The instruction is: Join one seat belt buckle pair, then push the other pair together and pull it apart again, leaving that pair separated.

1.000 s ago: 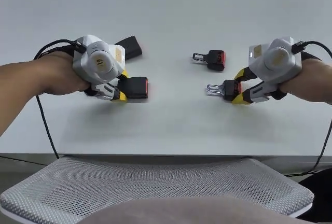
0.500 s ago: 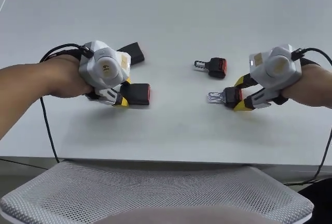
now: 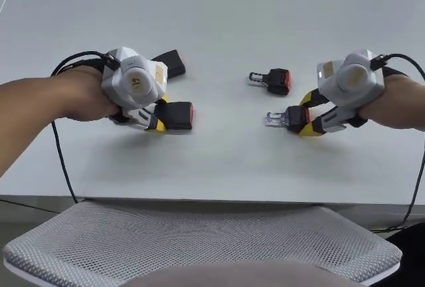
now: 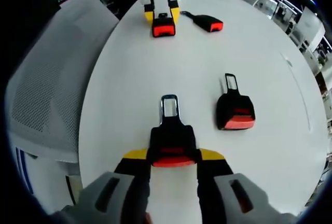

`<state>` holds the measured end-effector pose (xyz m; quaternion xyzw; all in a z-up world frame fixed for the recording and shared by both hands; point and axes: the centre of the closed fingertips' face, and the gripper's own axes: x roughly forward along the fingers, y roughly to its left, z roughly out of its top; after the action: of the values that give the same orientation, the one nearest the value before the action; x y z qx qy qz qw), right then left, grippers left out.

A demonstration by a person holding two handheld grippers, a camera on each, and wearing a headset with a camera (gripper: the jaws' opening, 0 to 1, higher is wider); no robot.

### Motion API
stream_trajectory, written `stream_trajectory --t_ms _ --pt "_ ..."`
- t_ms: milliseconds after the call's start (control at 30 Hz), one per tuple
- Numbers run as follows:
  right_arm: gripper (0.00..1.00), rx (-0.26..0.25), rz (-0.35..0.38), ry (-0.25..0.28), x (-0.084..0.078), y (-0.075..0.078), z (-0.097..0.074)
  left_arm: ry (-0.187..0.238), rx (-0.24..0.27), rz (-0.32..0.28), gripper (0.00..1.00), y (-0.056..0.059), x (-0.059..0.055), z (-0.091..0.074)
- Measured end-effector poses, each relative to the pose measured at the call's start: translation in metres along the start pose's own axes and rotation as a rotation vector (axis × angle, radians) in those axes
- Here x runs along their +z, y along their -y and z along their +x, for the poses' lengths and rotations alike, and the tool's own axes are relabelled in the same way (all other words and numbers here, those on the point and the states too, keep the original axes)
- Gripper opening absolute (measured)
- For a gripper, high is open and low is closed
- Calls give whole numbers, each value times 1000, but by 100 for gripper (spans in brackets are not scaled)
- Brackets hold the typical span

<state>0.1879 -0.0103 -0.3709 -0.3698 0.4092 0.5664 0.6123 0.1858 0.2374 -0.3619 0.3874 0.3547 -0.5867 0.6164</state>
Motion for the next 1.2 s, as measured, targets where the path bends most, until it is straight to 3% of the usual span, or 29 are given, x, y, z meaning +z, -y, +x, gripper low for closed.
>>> stream_trajectory --t_ms 200,833,1100,1200 --pt "34 5 -25 -34 1 -1 1 -5 -6 2 32 1 0 1" --pt "34 -9 -8 -17 7 -3 3 -38 -11 -12 32 2 0 1" --pt "35 -14 -26 -6 23 -7 10 -37 -16 -10 32 1 0 2" --pt "35 -10 -13 21 34 -10 15 -38 -18 -12 32 1 0 2"
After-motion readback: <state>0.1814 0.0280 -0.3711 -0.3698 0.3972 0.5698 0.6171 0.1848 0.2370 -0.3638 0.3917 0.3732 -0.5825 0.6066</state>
